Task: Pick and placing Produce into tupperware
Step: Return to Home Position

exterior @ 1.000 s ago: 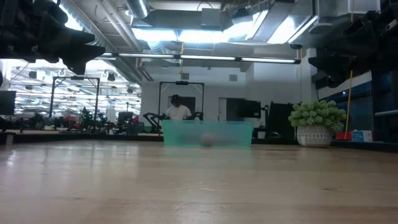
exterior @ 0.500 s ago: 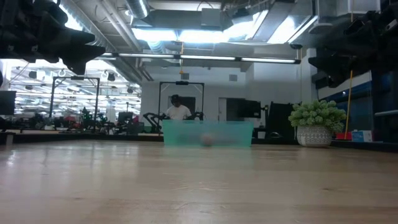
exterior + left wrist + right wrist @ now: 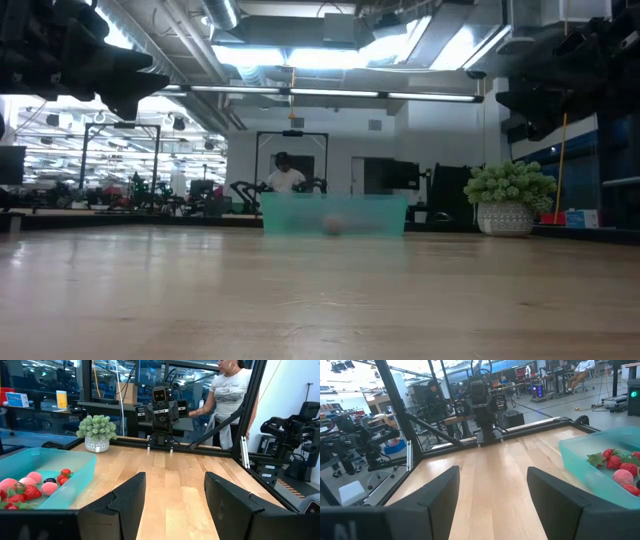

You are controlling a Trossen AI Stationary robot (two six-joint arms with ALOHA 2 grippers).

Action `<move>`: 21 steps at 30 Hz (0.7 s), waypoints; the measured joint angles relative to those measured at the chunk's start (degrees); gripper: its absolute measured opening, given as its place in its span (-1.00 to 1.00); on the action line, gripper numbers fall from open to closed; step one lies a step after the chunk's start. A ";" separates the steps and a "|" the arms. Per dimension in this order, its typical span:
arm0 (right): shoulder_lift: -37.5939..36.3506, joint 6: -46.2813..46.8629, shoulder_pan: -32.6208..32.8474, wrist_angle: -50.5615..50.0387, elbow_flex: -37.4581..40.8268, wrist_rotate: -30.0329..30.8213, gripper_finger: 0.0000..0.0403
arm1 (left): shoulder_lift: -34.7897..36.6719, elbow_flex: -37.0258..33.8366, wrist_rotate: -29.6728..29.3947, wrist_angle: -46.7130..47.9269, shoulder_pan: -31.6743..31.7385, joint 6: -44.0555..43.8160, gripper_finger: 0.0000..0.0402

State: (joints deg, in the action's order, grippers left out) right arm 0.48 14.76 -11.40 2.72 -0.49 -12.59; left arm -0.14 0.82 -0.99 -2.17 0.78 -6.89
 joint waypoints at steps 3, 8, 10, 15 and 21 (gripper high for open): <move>0.01 -0.08 0.00 0.00 0.00 0.01 0.17 | 0.00 0.00 0.02 0.00 -0.02 -0.01 -0.03; 0.01 -0.07 0.00 0.00 0.00 0.01 0.17 | 0.00 0.00 0.02 0.02 0.00 -0.01 -0.03; 0.01 -0.04 0.00 0.00 0.00 0.01 0.17 | 0.00 0.00 0.00 -0.01 -0.01 -0.01 -0.03; 0.00 -0.06 0.01 -0.02 0.00 0.00 0.17 | 0.00 0.00 -0.01 0.02 -0.02 -0.01 -0.03; 0.00 -0.03 0.01 0.00 0.00 0.01 0.17 | 0.00 0.00 -0.01 0.02 0.00 -0.01 -0.03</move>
State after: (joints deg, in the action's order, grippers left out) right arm 0.48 14.72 -11.39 2.72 -0.49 -12.58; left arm -0.14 0.82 -0.99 -2.15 0.78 -6.90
